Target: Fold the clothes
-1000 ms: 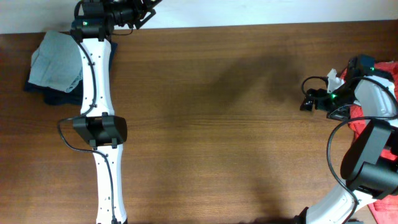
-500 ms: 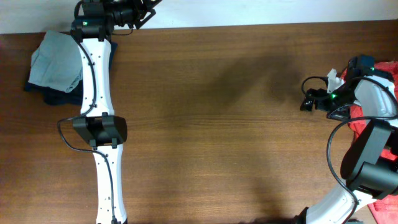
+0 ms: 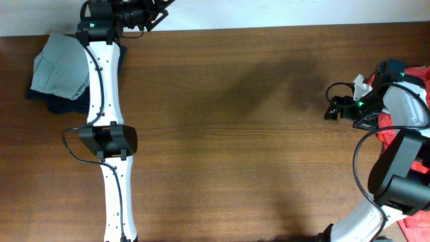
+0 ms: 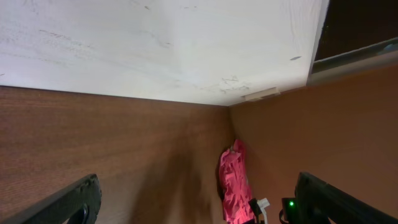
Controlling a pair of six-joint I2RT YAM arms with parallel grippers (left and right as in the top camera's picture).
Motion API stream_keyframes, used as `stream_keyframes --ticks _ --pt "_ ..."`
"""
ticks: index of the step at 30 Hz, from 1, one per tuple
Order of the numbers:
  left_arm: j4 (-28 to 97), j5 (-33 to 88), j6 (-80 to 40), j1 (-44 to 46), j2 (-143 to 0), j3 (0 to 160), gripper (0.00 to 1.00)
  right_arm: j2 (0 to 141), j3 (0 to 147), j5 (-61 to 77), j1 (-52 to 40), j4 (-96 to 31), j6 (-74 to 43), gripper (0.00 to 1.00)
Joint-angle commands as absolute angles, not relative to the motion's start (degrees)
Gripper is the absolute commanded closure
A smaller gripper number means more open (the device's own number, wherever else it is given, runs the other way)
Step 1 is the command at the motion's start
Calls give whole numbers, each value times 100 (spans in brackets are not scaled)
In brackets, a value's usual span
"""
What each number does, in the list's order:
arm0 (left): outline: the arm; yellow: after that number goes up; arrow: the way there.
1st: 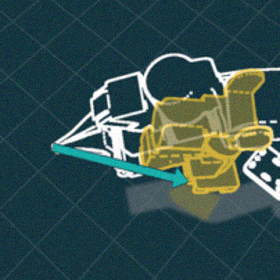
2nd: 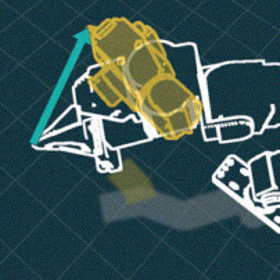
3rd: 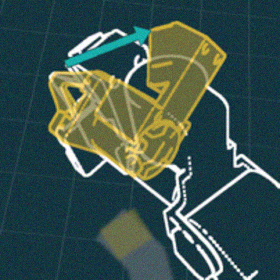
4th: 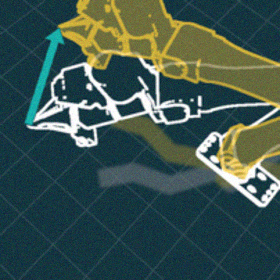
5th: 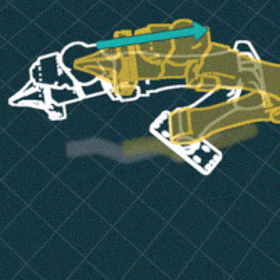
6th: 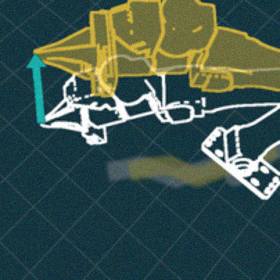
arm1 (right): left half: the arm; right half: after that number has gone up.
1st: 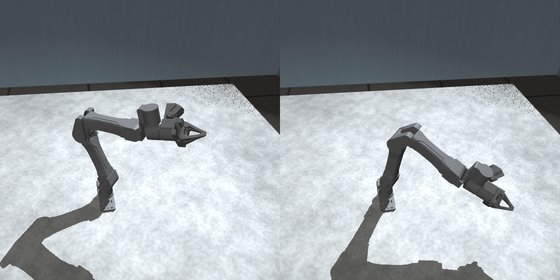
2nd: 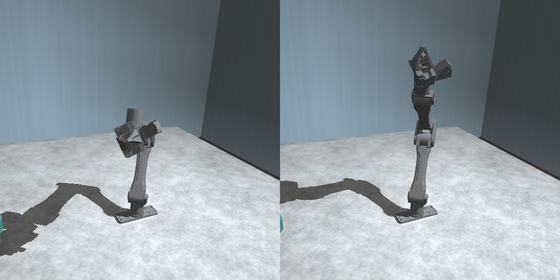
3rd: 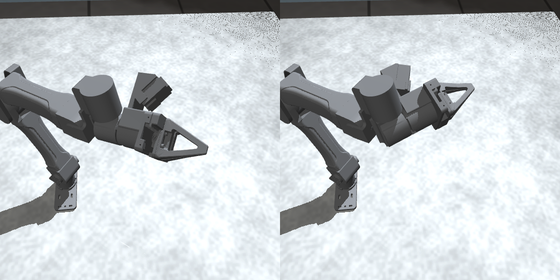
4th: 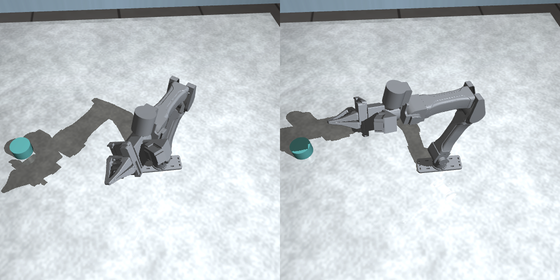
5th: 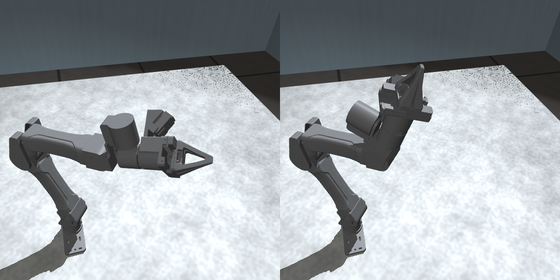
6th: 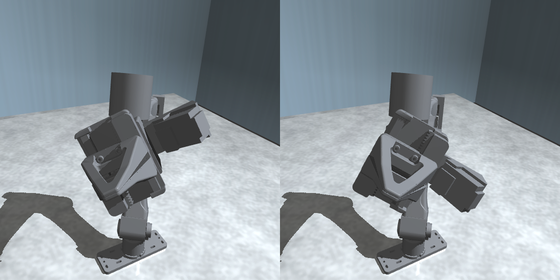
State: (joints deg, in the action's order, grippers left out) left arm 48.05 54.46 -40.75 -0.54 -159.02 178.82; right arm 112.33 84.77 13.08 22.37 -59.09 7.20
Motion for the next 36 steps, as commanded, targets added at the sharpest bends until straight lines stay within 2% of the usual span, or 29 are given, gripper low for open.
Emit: stream_keyframes --ticks 1,36 --pt "4816 5463 -4027 -54 -15688 17895 1 11133 8442 1260 2252 -5907 657 1" --pt "4816 5463 -4027 -54 -15688 17895 1 11277 8442 1260 2257 -5905 659 1"
